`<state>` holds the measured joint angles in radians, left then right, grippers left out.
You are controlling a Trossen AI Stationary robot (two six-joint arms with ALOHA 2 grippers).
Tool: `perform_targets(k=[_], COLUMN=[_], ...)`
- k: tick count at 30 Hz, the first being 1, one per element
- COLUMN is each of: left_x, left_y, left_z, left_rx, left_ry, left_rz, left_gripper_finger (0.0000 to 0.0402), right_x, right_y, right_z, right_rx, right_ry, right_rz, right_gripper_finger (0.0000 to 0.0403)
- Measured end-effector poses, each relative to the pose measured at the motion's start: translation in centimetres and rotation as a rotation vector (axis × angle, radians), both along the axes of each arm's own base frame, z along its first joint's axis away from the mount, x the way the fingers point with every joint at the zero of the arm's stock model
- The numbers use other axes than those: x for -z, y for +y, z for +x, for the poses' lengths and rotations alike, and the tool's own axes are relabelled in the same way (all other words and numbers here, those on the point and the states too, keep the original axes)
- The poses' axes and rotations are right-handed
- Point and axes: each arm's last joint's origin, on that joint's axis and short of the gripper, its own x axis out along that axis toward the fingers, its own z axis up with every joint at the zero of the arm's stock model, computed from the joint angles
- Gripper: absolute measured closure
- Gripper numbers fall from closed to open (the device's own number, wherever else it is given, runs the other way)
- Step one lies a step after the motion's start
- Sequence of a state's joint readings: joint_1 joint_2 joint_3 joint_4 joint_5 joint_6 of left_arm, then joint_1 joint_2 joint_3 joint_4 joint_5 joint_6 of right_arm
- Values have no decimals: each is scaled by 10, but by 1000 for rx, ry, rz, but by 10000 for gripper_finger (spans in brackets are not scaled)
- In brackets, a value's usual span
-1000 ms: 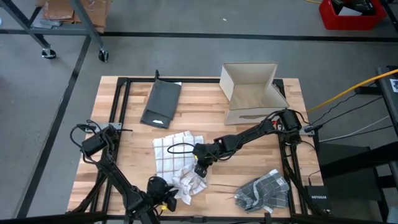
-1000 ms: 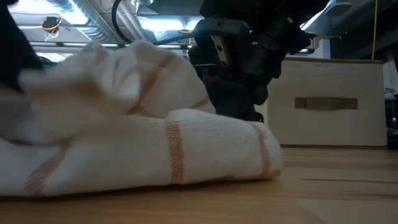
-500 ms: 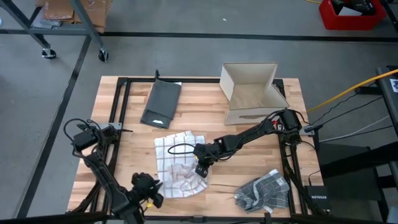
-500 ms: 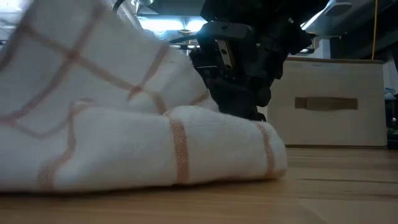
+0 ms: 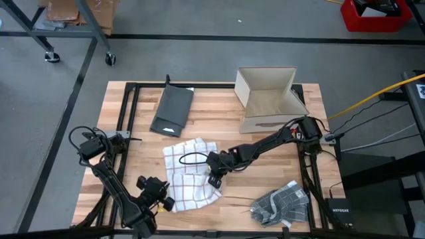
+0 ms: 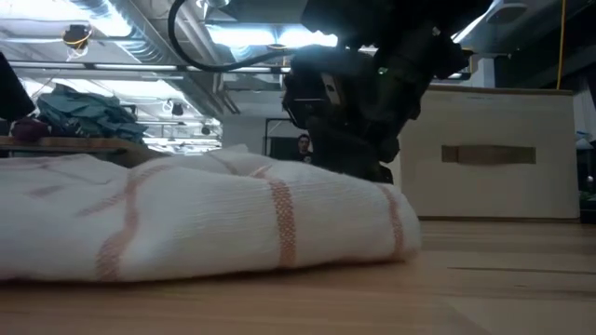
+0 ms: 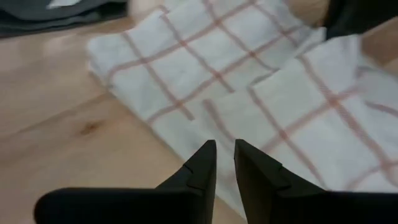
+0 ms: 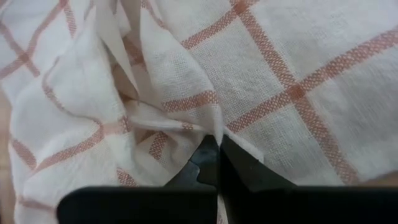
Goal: Fold towel
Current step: Fold the white kitchen towel
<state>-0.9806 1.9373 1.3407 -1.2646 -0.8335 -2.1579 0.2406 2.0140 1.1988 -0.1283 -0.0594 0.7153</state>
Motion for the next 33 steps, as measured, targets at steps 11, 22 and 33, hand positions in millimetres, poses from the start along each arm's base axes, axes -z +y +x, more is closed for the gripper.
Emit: perform_targets(k=[11, 22, 33], left_x=[1, -3, -4], left_y=[-5, 0, 13], left_z=[4, 5, 21], left_rx=[48, 92, 141], left_ry=[-48, -100, -24], left_rz=[-7, 115, 251], left_gripper_finger=[373, 371, 371], right_x=[-32, -53, -44], right_y=[-16, -22, -22], right_z=[0, -2, -2], right_rx=[0, 34, 24], right_ry=[-128, -207, -175], right_rz=[-197, -416, -455], right_gripper_finger=[398, 398, 277])
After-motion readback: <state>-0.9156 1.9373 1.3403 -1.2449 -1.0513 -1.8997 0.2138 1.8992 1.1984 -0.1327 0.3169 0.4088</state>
